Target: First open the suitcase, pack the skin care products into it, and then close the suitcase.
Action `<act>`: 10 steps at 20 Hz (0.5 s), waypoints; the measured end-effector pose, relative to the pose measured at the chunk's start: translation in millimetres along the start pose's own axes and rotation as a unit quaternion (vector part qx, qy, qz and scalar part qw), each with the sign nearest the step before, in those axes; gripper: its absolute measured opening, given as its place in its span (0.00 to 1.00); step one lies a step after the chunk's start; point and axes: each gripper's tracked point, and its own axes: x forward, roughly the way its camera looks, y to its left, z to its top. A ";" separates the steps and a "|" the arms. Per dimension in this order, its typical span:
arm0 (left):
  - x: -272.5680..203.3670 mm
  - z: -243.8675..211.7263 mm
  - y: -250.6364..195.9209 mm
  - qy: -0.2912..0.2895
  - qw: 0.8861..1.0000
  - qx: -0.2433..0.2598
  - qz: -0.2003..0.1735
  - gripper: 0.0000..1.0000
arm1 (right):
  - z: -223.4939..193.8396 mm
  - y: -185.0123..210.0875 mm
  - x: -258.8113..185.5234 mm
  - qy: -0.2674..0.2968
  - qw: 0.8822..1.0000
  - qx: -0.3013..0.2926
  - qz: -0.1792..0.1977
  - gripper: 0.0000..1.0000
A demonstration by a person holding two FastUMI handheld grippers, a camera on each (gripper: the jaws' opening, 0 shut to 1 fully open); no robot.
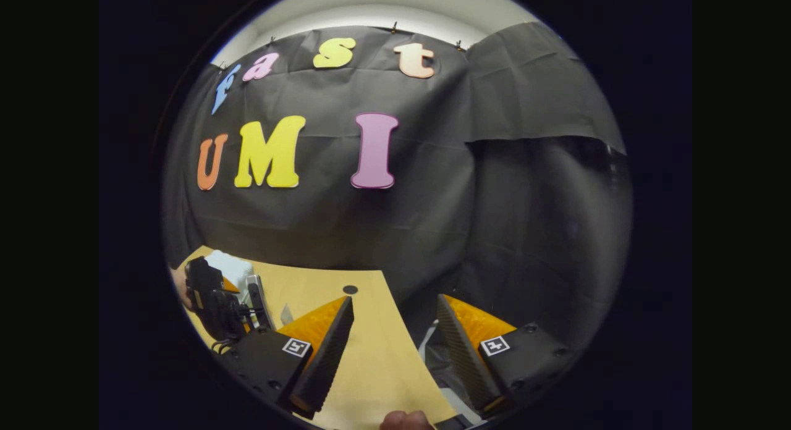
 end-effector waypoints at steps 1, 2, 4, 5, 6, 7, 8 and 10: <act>6.0 -1.7 -1.6 0.011 1.000 0.017 -0.004 0.89 | -2.2 -5.8 -2.3 0.002 1.000 0.002 -0.007 0.81; 11.9 -4.1 -3.6 0.023 0.999 0.031 -0.009 0.84 | -4.2 -11.5 -4.1 0.004 1.000 0.005 -0.014 0.81; 19.3 -6.9 -4.7 0.037 0.998 0.051 -0.016 0.79 | -10.3 -21.3 -6.4 0.010 0.999 0.013 -0.028 0.81; 23.2 -5.2 -3.4 0.038 0.997 0.058 -0.016 0.78 | -12.9 -26.2 -7.5 0.013 0.999 0.017 -0.035 0.81; 25.4 -4.4 -2.7 0.042 0.997 0.065 -0.016 0.77 | -15.2 -29.7 -8.7 0.015 0.999 0.020 -0.040 0.81; 27.8 -4.9 -4.4 0.046 0.996 0.070 -0.020 0.75 | -18.1 -32.4 -9.4 0.017 0.999 0.022 -0.043 0.81; 30.8 -7.1 -7.0 0.054 0.995 0.077 -0.025 0.70 | -19.8 -35.5 -9.9 0.019 0.998 0.023 -0.047 0.81; 33.3 -7.5 -8.5 0.061 0.994 0.081 -0.032 0.65 | -19.5 -39.6 -9.8 0.018 0.998 0.024 -0.055 0.81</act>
